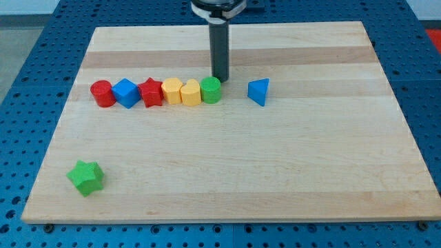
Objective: Move the green circle into the green star
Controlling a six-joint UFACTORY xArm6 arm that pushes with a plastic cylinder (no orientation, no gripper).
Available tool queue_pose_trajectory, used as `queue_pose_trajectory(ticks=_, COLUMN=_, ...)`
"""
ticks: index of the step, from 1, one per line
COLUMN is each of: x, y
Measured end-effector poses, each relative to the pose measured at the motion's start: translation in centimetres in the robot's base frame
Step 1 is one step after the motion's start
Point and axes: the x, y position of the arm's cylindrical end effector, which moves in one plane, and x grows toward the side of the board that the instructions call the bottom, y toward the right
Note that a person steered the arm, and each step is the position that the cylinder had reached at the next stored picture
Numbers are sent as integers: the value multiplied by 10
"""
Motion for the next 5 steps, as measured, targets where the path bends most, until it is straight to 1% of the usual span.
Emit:
queue_pose_trajectory(ticks=1, x=12, y=-2)
queue_pose_trajectory(ticks=4, x=83, y=-2)
queue_pose_trajectory(ticks=5, x=100, y=-2)
